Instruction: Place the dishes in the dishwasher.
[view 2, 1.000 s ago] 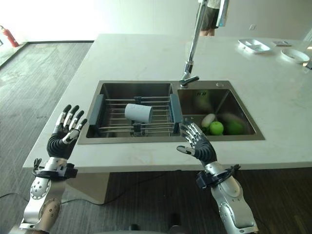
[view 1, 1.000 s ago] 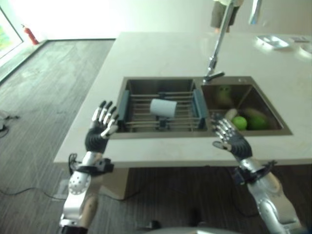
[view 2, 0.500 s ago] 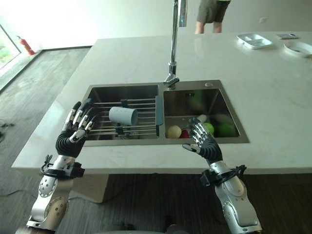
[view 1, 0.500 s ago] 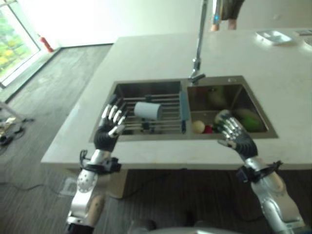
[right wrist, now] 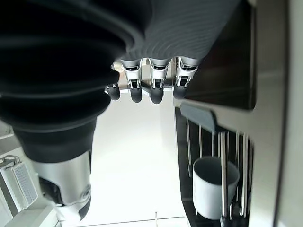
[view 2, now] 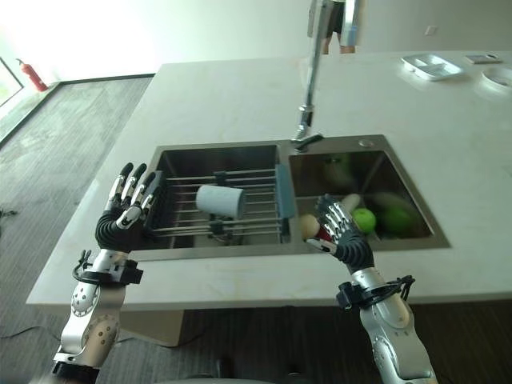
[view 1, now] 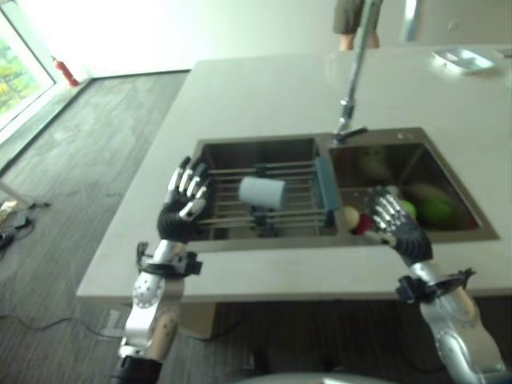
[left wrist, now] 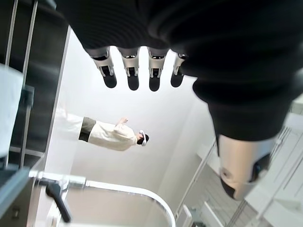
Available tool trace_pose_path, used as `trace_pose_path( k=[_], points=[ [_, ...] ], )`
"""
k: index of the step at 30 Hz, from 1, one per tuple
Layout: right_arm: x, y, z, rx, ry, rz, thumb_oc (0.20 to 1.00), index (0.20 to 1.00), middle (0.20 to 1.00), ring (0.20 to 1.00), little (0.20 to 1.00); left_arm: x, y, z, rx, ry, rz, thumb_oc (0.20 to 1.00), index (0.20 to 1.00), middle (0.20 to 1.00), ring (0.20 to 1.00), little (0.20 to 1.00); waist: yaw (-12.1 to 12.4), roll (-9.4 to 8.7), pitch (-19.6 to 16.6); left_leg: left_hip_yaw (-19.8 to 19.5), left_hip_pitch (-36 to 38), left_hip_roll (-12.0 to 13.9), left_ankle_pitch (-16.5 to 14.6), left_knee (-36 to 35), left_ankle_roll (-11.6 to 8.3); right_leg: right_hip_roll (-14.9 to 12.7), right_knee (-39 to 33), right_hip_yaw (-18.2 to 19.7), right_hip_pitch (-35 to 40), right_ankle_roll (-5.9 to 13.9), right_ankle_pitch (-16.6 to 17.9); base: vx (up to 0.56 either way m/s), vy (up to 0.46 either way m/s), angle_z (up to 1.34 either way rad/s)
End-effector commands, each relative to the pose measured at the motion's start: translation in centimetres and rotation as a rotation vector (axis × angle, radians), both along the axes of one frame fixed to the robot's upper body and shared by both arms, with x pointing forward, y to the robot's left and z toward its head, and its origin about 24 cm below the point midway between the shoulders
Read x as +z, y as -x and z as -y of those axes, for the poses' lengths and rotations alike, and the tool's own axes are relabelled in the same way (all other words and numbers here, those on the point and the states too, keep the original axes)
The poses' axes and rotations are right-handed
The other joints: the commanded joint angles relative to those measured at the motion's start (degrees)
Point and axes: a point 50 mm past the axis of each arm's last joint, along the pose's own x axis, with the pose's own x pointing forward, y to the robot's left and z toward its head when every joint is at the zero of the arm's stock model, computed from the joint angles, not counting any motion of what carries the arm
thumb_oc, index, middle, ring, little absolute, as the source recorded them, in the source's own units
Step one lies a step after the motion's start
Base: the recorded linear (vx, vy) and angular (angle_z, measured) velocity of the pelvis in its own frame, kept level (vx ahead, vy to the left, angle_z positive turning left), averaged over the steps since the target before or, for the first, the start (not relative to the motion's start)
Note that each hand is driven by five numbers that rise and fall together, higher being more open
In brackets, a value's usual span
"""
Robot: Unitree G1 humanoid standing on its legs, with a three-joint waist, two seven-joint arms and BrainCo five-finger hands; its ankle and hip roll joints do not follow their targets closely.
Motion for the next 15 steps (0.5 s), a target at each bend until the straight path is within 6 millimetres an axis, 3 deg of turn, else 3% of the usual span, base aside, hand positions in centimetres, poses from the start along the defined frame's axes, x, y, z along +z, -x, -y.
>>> trace_pose_path(
  k=[1, 7, 11, 13, 15],
  points=[
    [2.4, -1.3, -0.8, 0.017, -0.033, 0.128, 1.000, 1.000, 1.000, 1.000, 1.000, 2.9, -0.1, -1.3, 0.036, -0.062, 0.136, 1.000, 1.000, 1.000, 1.000, 1.000, 2.0, -2.52, -2.7, -1.5, -0.5, 1.3, -1.4, 0.1, -1.23, -1.6, 1.5, -1.0, 1.1, 1.79, 1.0, 0.10, 0.347, 0.00],
    [2.1, -1.3, -2.0, 0.071, -0.073, 0.116, 1.000, 1.000, 1.000, 1.000, 1.000, 3.9, 0.0, -1.9, 0.091, -0.011, 0.160, 1.000, 1.000, 1.000, 1.000, 1.000, 3.7, -2.79, -2.1, -1.0, 0.0, 0.1, -2.3, 0.1, 0.88, -3.1, 14.1, -3.5, -3.3, 1.75, 2.7, 0.09, 0.256, -0.13],
    [1.7, -0.7, -1.9, 0.077, -0.069, 0.096, 1.000, 1.000, 1.000, 1.000, 1.000, 5.0, 0.4, -1.3, 0.100, -0.088, 0.212, 1.000, 1.000, 1.000, 1.000, 1.000, 3.2, -3.52, -1.9, -0.8, 0.4, 0.0, -3.0, 0.1, 0.28, -1.9, 6.9, -4.0, -3.8, 1.15, 2.0, 0.09, -0.003, -0.34],
    [1.7, -0.6, -1.5, 0.073, -0.069, 0.103, 1.000, 1.000, 1.000, 1.000, 1.000, 5.1, 0.4, -0.7, 0.107, -0.168, 0.222, 1.000, 1.000, 1.000, 1.000, 1.000, 2.3, -4.08, -1.9, -0.6, 0.5, -0.3, -3.8, 0.1, 0.15, -1.9, -0.6, -2.5, -4.4, 2.09, 5.9, 0.06, -0.129, -0.44],
    [1.8, -0.6, -1.3, 0.069, -0.073, 0.113, 1.000, 1.000, 1.000, 1.000, 1.000, 5.1, 0.5, -0.7, 0.109, -0.205, 0.224, 1.000, 1.000, 1.000, 1.000, 1.000, 1.5, -4.06, -1.5, -1.3, 1.0, -0.3, -4.5, 0.1, 0.55, -1.9, -0.8, 0.6, -6.0, 2.78, 7.9, 0.09, -0.183, -0.09]
  ],
)
